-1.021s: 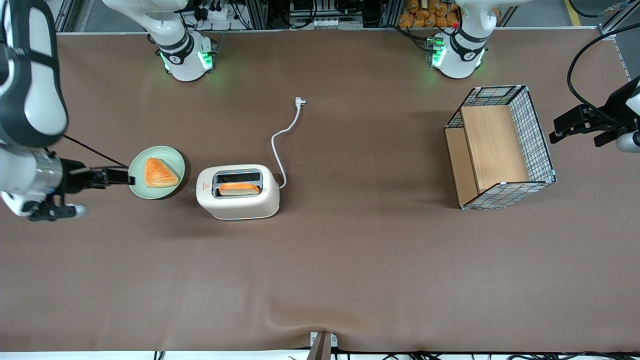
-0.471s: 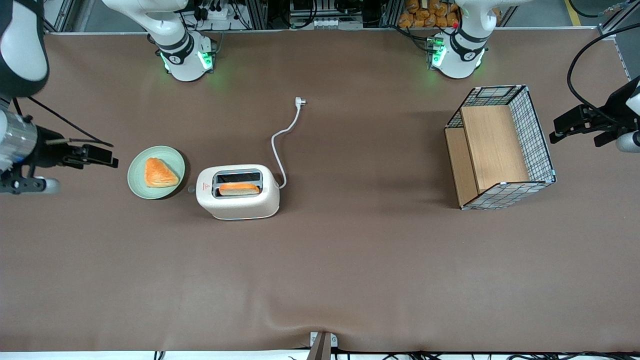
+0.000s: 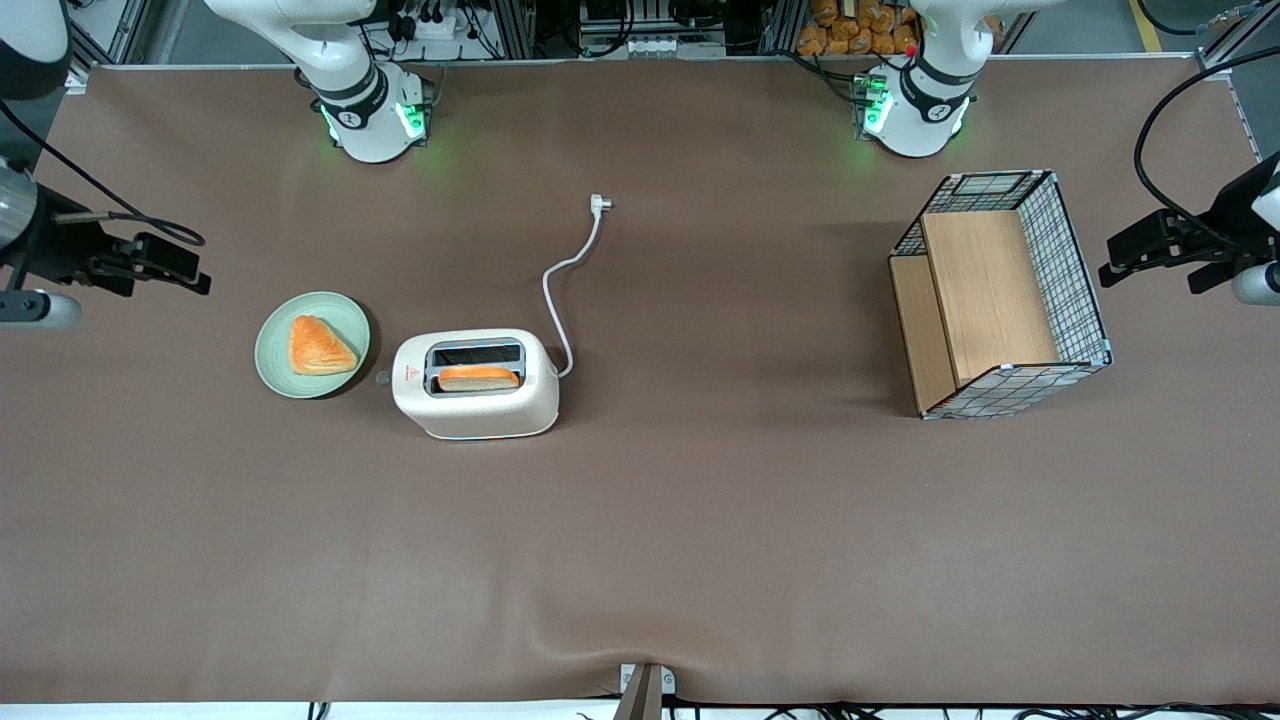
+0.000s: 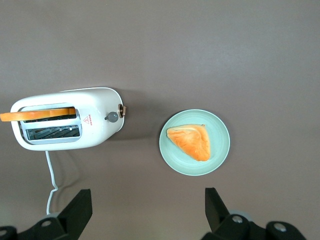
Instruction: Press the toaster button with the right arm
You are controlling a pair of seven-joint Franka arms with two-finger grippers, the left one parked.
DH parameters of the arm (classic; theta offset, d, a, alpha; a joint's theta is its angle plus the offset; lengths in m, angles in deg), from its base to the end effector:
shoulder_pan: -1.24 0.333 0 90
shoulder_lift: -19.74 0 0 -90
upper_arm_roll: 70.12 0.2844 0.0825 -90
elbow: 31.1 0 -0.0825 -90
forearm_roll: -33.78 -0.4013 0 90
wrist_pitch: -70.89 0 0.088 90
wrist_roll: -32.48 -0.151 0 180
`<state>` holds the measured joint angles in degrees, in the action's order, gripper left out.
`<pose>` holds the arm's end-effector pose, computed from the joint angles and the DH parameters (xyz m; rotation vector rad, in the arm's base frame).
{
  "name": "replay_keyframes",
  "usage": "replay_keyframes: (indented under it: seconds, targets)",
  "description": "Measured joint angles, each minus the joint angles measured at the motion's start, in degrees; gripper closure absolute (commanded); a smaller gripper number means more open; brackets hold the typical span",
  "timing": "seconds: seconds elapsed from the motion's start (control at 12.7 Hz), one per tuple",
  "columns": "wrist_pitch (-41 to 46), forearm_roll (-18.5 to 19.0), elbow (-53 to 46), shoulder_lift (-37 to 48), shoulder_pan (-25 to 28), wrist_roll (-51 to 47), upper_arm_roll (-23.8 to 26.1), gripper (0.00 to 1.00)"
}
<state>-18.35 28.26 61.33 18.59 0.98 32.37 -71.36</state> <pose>0.5704 -0.0002 0.5164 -3.0423 0.0464 0.1135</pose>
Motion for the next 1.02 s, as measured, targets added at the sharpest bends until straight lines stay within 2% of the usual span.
replay_keyframes:
  seconds: [0.31,0.63,1.02]
  targets:
    - [1.91,0.20,-3.96,0.39,-0.01,0.00,-0.06,0.00]
    - [4.44,3.78,-7.37,0.20,-0.03,0.00,-0.15,0.00]
    - [6.42,5.74,-7.61,0.08,-0.02,0.00,0.03,0.00]
